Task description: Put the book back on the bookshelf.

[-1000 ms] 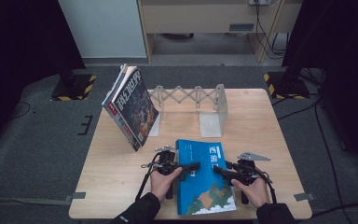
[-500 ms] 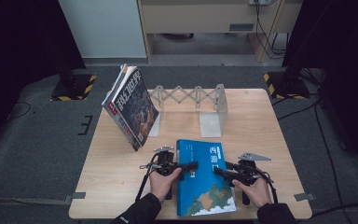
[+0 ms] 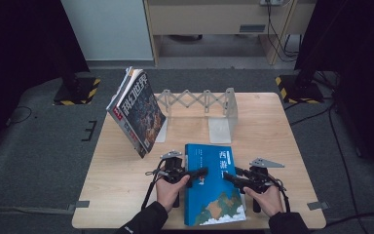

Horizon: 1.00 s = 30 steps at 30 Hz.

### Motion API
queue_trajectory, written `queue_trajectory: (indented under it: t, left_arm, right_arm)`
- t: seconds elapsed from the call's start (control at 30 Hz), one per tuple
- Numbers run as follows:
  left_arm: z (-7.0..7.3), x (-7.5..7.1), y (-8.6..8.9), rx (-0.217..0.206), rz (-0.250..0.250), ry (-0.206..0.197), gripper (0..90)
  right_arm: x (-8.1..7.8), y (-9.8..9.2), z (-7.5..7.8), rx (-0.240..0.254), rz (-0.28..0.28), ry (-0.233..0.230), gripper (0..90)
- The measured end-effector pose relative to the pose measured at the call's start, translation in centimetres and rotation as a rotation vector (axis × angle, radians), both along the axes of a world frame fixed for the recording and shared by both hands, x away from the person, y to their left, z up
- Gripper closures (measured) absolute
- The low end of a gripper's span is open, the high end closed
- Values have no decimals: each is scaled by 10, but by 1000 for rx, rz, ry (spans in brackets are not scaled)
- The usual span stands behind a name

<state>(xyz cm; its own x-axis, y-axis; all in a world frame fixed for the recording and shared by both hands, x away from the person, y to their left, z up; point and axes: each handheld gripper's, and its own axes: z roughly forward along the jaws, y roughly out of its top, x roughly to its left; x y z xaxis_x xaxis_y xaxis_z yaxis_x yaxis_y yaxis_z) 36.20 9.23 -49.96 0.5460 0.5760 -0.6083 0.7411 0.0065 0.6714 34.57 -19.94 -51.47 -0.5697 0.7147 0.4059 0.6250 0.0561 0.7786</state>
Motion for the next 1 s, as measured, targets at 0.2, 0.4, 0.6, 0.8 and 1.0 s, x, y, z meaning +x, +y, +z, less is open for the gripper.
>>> queue_trajectory:
  t: [0.2,0.4,0.6,0.8,1.0]
  left_arm:
    - [1,1,0,0,0,11,506]
    - [12,-1,4,4,-7,-14,568]
    - [30,-3,6,12,-33,-66,587]
    - [44,-3,12,-2,-51,-80,603]
    - [58,-2,22,1,-40,-89,608]
  right_arm:
    - [0,-1,2,3,10,-11,450]
    - [0,-2,4,31,18,-29,448]
    - [1,-4,5,86,31,-48,425]
    - [-1,-7,11,151,42,-87,411]
    - [-1,-19,16,150,-5,-132,371]
